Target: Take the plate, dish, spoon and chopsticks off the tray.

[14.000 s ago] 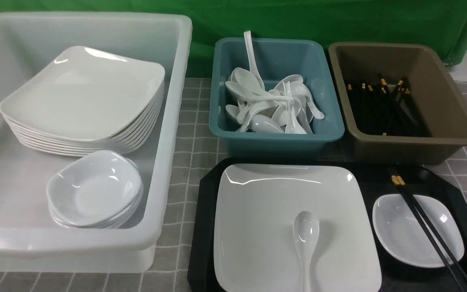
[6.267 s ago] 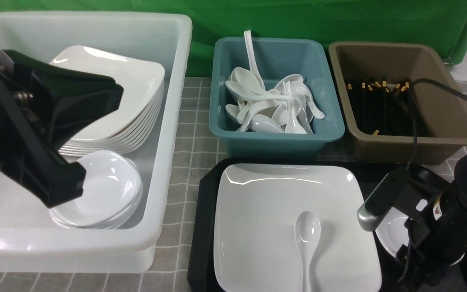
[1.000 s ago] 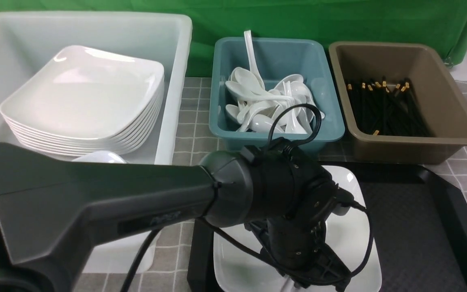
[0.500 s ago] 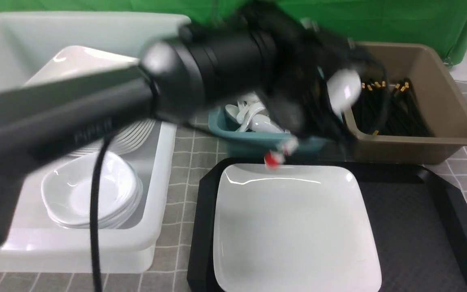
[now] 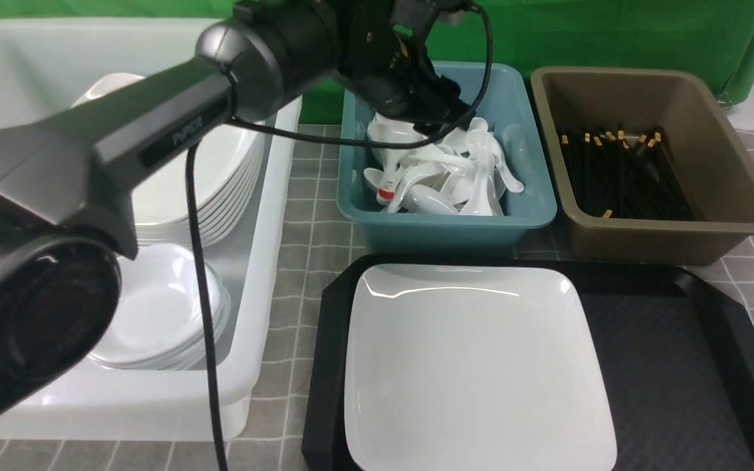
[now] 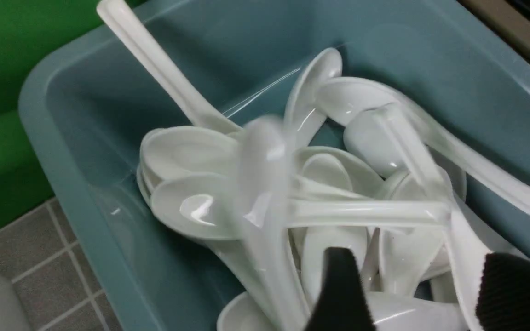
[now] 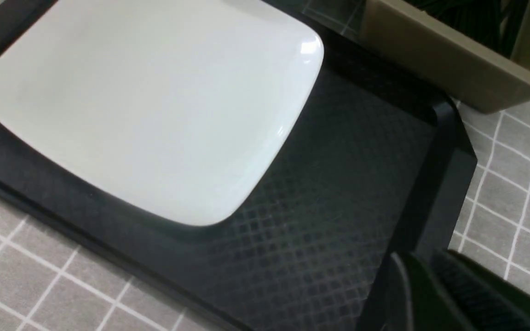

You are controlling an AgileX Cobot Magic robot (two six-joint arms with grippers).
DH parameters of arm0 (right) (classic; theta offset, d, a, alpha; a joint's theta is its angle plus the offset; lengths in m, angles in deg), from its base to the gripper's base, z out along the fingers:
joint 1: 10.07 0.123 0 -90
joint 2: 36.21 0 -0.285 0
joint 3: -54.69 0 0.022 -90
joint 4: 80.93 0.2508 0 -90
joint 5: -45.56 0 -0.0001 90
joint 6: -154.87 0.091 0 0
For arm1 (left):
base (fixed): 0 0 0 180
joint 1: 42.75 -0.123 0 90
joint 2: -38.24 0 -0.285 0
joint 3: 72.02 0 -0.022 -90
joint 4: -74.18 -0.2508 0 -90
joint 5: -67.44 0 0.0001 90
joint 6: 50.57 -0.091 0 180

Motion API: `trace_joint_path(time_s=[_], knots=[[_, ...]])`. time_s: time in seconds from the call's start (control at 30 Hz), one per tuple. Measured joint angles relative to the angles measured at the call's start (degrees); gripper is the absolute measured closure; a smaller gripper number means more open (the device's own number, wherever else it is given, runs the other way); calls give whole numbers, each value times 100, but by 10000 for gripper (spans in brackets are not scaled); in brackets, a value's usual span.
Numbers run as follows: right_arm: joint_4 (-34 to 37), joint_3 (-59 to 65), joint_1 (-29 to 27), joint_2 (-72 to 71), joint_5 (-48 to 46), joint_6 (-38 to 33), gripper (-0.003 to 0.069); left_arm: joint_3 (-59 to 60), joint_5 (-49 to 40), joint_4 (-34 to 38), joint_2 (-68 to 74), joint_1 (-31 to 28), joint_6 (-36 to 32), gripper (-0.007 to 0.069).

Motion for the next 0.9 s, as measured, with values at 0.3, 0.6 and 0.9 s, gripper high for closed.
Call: trace_joint_path(time_s=[0.3,0.6,0.9], knots=[[-5,0,0,0,-5,-17,549,732,-2219,-110,-1852,563,-769,442],[-5,0,0,0,-5,-140,541,3909,-2257,76,-3579,1977,-2864,590],[-5,0,0,0,-12,-156,533,5797,-934,0,-3534,2346,-3923,312]])
